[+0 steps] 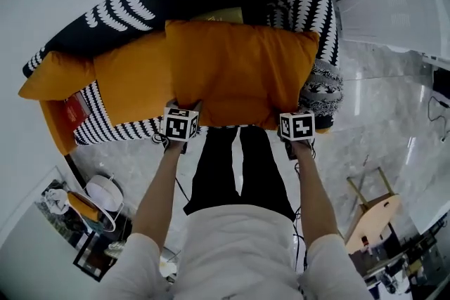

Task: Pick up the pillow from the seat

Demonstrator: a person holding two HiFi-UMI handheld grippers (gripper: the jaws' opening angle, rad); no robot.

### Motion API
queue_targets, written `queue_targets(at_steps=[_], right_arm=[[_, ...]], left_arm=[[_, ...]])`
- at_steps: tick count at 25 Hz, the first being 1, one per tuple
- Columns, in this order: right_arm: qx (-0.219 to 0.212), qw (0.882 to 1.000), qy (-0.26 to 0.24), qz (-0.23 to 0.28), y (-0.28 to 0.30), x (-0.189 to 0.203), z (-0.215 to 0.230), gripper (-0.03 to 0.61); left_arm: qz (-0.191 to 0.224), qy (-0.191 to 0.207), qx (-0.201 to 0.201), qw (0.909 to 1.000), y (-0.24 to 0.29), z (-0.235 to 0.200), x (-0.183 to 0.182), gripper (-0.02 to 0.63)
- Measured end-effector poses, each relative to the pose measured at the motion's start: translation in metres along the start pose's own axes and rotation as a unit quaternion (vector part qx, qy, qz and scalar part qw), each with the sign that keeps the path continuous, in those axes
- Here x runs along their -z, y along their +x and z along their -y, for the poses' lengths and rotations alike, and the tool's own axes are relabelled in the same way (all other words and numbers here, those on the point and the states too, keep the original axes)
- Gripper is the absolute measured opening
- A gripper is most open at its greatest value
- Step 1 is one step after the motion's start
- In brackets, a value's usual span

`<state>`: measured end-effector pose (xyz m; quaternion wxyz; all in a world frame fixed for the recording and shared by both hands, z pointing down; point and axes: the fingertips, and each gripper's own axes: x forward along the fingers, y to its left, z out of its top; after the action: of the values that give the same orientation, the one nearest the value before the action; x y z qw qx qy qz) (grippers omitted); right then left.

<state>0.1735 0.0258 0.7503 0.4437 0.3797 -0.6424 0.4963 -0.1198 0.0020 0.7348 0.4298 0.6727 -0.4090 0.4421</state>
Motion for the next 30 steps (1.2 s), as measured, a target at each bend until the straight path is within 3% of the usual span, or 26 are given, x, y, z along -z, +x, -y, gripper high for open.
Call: queue_targets(at_steps=[6, 14, 23, 30], right_arm=[[-0.001, 1.0, 0.002, 0.016, -0.035, 0.011, -0.007, 0.168], [-0.006, 0.998, -0.017, 0.068, -0.096, 0.003, -0.012, 0.168], [-0.008, 0.99, -0.047, 0.133, -0.163, -0.022, -0.014, 0.167], [-0.016, 0.982, -0.054, 0.18, -0.205, -0.037, -0.019, 0.167]], left_arm=[[0.011, -0.004, -0.009, 0.9999, -0.034, 0.018, 0.004, 0.196], [0.064, -0.017, -0.022, 0.9976, -0.09, 0.045, -0.005, 0.195], [0.127, -0.029, -0.041, 0.9906, -0.15, 0.069, -0.03, 0.195], [0.17, -0.016, -0.059, 0.9835, -0.195, 0.084, -0.054, 0.196]])
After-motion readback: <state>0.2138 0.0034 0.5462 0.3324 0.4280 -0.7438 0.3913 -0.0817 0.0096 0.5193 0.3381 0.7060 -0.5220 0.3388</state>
